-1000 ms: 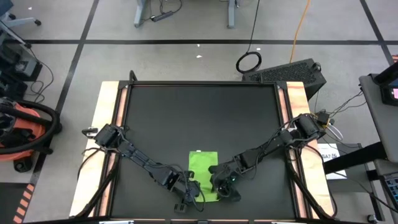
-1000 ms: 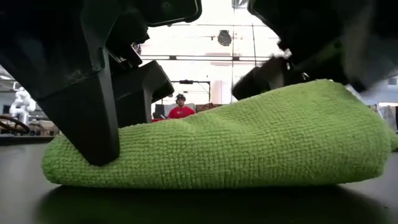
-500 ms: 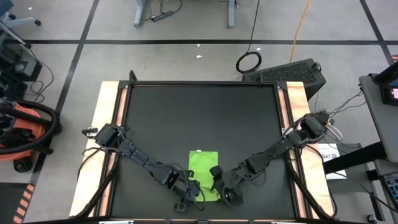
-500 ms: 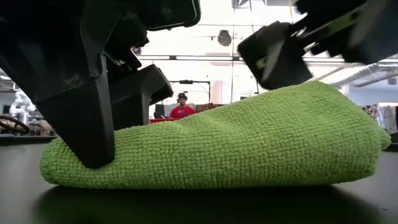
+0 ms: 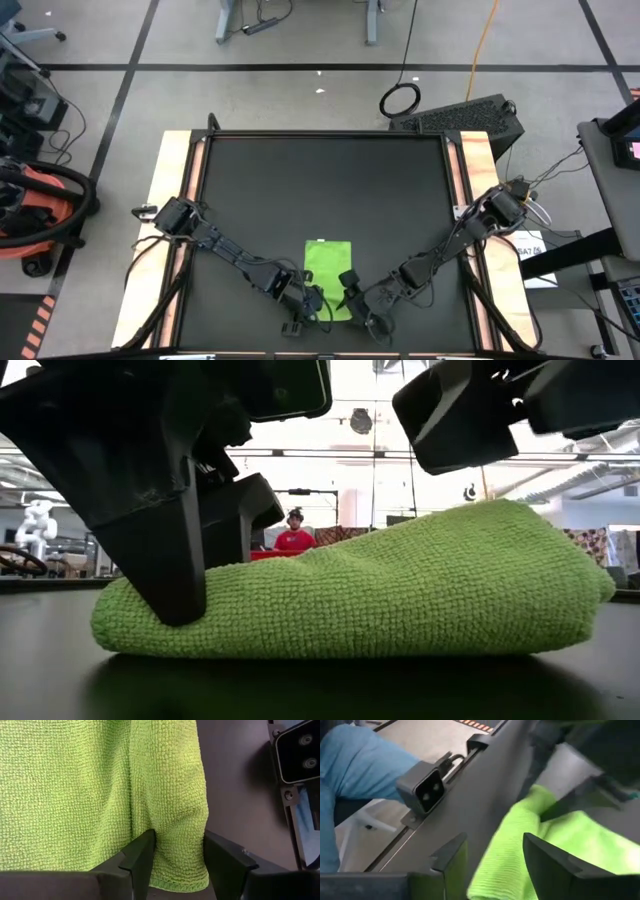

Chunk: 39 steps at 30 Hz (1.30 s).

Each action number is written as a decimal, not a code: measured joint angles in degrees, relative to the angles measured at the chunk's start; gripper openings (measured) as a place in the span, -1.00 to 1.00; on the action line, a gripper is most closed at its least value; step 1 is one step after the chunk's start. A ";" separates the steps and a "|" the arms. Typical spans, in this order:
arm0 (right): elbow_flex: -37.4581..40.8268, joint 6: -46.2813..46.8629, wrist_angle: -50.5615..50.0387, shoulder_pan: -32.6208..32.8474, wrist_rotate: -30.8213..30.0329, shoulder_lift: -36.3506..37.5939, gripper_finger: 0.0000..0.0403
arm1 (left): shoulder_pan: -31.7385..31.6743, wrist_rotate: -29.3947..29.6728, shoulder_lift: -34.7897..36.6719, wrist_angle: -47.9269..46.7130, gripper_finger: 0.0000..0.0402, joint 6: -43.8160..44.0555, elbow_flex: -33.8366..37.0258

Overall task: Roll towel into tight, uniform cylinder
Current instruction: Roll the green towel

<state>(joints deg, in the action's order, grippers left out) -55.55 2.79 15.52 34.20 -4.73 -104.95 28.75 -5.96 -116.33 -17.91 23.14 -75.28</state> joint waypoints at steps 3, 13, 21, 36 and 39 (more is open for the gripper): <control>0.00 -0.84 1.06 1.01 -0.11 -1.88 -0.16 | -0.23 -0.02 0.01 -0.20 -0.15 0.01 0.01; 0.02 -2.22 0.82 2.29 -8.87 -4.67 -0.09 | -0.29 -0.47 0.02 -0.51 -0.15 -0.05 0.02; 0.02 -6.80 5.21 3.17 -9.24 -4.67 0.01 | -0.29 -0.57 0.02 -0.59 -0.15 0.06 0.00; 0.02 -5.22 2.18 3.48 -10.60 -4.67 0.13 | -0.64 -0.90 0.02 -0.63 -0.15 -0.35 0.02; 0.02 -4.39 0.59 3.23 -12.21 -4.67 0.19 | -0.64 -0.90 0.02 -0.62 -0.15 -0.37 0.02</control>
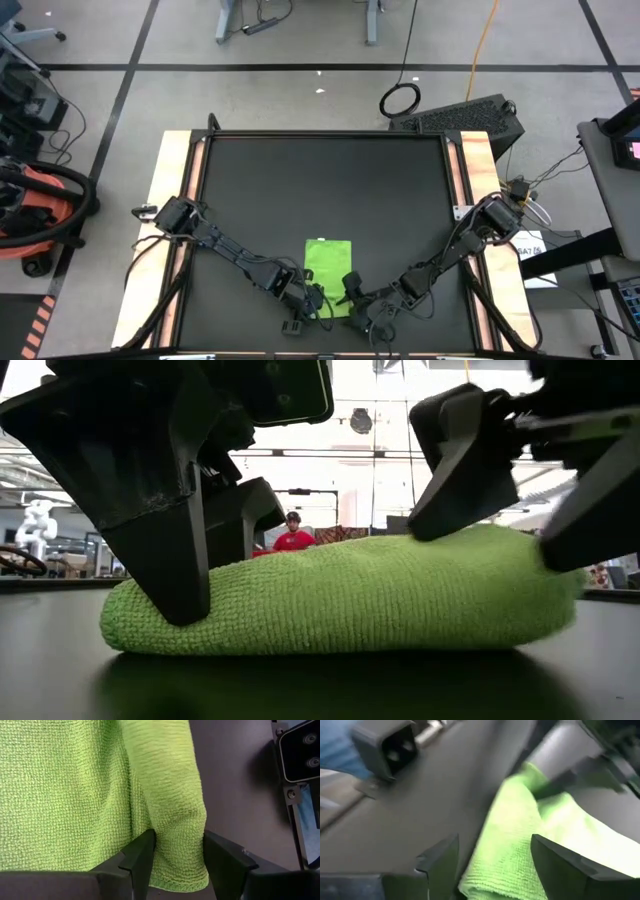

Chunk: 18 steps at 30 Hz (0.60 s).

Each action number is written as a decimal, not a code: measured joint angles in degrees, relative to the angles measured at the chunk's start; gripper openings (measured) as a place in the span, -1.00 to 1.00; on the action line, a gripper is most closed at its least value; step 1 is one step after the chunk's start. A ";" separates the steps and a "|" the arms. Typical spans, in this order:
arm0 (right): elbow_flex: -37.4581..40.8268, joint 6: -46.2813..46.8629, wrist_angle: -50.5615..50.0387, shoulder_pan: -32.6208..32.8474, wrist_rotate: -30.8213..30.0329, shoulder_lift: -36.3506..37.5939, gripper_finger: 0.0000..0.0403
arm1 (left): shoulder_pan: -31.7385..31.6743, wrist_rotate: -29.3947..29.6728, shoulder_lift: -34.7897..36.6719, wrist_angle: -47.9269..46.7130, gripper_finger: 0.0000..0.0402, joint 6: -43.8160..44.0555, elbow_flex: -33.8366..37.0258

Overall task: Roll towel into tight, uniform cylinder
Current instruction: Roll the green towel

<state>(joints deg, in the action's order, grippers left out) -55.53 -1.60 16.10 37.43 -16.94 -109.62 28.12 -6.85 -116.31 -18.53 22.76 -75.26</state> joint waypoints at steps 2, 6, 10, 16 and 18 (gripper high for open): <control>0.00 0.42 -1.13 -0.02 -1.38 0.00 0.20 | 0.00 -0.02 0.00 0.01 -0.15 -0.02 0.00; 0.00 1.54 -1.69 0.02 -3.08 -0.75 0.13 | 0.00 -0.02 0.00 0.01 -0.15 -0.13 0.00; 0.00 2.96 -1.19 0.04 -2.37 -3.30 -0.14 | -0.02 0.82 0.00 -0.12 -0.15 -0.13 0.00; -0.11 3.99 -0.62 0.06 -1.77 -4.83 -0.81 | -0.54 1.65 0.00 -0.47 -0.15 -0.60 0.02; -0.11 2.68 -0.76 -0.16 -1.76 -4.83 -0.93 | -0.99 2.39 0.00 -0.89 -0.15 -0.91 0.02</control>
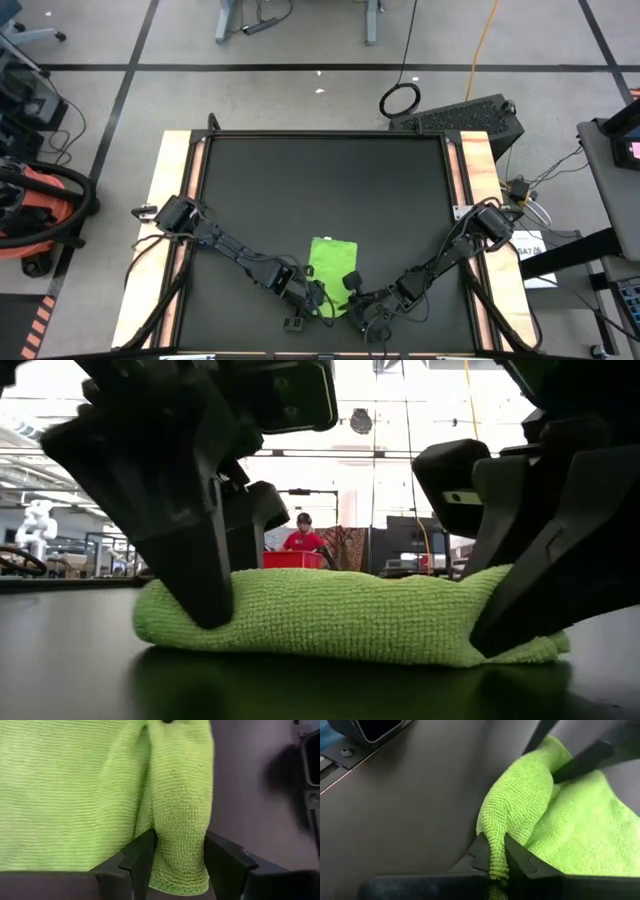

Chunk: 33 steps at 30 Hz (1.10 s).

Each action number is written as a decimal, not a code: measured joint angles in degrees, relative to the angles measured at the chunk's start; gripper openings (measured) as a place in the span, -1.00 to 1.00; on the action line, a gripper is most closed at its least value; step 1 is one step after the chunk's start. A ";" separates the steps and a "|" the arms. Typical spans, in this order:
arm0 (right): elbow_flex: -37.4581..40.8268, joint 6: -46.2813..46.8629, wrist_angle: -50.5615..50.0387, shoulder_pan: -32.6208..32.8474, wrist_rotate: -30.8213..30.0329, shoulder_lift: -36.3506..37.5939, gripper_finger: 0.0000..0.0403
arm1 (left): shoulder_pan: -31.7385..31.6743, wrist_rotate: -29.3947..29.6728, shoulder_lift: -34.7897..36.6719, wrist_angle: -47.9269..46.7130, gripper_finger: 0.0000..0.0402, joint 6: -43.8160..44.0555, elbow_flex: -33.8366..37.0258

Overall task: Roll towel into tight, uniform cylinder
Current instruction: Roll the green towel

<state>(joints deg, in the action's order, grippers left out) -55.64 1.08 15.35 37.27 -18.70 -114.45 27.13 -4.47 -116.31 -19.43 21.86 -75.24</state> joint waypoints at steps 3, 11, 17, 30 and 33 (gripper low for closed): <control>-0.06 0.65 -1.53 -1.08 0.77 0.02 -0.88 | -1.08 1.21 0.00 -1.26 -0.15 -1.76 0.00; -0.18 -0.12 -8.57 -5.05 0.80 0.20 -0.84 | -5.93 2.92 0.07 -3.55 -0.15 -8.32 -0.03; -0.22 -2.69 -11.39 -8.29 0.26 0.30 -0.86 | -10.18 4.04 0.20 -7.19 -0.15 -13.76 -0.13; 0.62 -7.41 -21.04 -16.12 -0.67 5.77 -0.84 | -17.23 4.67 0.24 -12.01 -0.15 -22.27 -0.17; 2.27 -8.22 -21.16 -17.12 -0.46 7.98 -0.84 | -17.94 4.66 0.58 -12.06 -0.15 -24.12 -0.09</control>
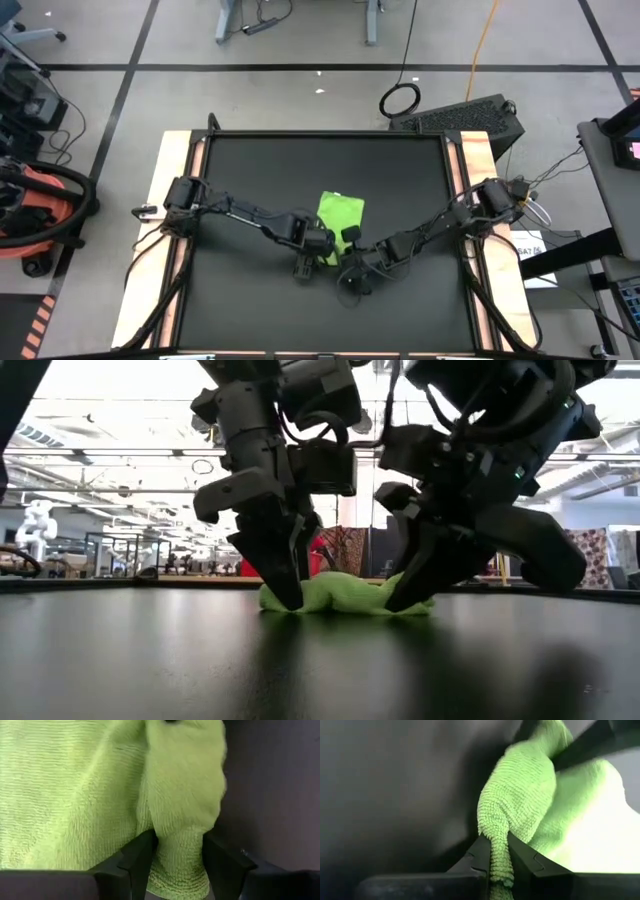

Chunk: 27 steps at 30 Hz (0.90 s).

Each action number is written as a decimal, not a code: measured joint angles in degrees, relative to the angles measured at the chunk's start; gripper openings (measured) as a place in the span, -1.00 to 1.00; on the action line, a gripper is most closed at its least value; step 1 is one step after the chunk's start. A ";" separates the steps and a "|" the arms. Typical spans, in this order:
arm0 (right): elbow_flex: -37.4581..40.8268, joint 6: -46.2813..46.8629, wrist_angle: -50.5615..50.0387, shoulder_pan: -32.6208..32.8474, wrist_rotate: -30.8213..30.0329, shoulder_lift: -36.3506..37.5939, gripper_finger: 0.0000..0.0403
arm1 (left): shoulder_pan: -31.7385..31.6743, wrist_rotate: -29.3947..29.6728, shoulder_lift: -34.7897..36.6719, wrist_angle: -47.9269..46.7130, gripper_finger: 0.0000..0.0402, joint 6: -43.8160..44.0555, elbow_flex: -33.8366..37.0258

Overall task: Roll towel into tight, uniform cylinder
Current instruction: Roll the green towel

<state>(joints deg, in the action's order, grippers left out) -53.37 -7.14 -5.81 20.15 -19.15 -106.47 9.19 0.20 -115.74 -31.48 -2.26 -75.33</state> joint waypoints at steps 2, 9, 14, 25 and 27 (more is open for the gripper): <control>1.37 -0.02 -0.08 -0.81 0.70 1.71 -0.84 | -0.49 0.02 0.35 0.27 -0.15 -1.28 0.03; 7.78 1.36 1.45 -3.59 3.79 9.08 -0.84 | -2.21 0.85 1.46 1.00 -0.15 -4.40 0.24; 12.95 1.90 4.65 -5.27 7.37 15.29 -0.84 | -3.51 0.72 2.03 1.25 -0.15 -4.78 0.24; 22.90 4.61 15.10 -6.32 13.72 18.93 -0.84 | -4.39 -3.22 2.69 3.55 -0.15 -6.74 0.22; 23.18 4.67 16.00 -5.64 13.69 17.97 -0.84 | -4.37 -3.20 3.99 2.60 -0.15 -7.08 0.24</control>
<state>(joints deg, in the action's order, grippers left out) -30.19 -2.47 10.19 14.52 -5.47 -88.50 4.82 -3.01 -111.74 -28.88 -9.34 -75.09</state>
